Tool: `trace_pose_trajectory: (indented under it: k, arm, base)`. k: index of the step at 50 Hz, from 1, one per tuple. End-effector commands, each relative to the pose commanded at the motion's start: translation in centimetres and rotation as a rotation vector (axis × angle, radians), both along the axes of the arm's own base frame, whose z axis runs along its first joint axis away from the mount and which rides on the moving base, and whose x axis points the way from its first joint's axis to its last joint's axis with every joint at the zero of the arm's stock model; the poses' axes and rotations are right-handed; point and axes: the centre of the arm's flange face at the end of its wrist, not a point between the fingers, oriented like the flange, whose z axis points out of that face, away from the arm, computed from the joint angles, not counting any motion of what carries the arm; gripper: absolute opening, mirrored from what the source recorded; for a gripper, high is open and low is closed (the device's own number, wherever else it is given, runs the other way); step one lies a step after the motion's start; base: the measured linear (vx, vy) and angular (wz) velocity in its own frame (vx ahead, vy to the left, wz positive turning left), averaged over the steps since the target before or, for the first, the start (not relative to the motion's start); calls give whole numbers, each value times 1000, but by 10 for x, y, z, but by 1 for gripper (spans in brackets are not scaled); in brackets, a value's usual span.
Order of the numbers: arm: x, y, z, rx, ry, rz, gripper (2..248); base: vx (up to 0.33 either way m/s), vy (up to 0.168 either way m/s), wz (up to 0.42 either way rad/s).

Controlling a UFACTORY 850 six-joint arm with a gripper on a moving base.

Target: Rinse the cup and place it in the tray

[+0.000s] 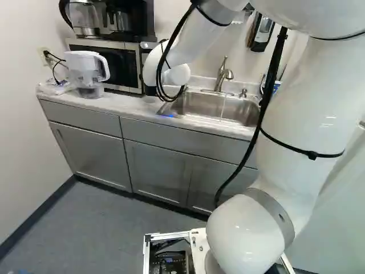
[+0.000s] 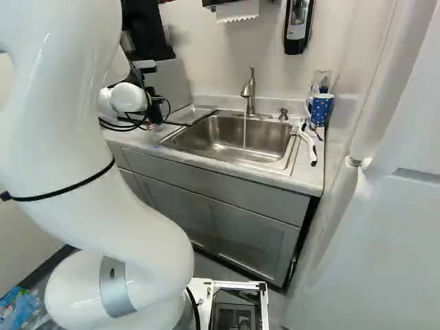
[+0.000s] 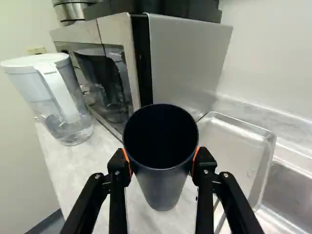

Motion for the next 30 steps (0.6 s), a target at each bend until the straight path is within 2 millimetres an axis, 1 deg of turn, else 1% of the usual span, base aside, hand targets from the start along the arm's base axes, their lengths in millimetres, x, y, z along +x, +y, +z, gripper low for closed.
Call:
trace_pose_trajectory:
  k: [9,22,30]
  arm:
    - [9,-9,10,7,-18,-21,126]
    - [15,-26,24,16,-44,-55,126]
    - [20,-38,24,15,-44,-78,126]
  base:
    - [0,0,0]
    - [0,0,0]
    - [0,0,0]
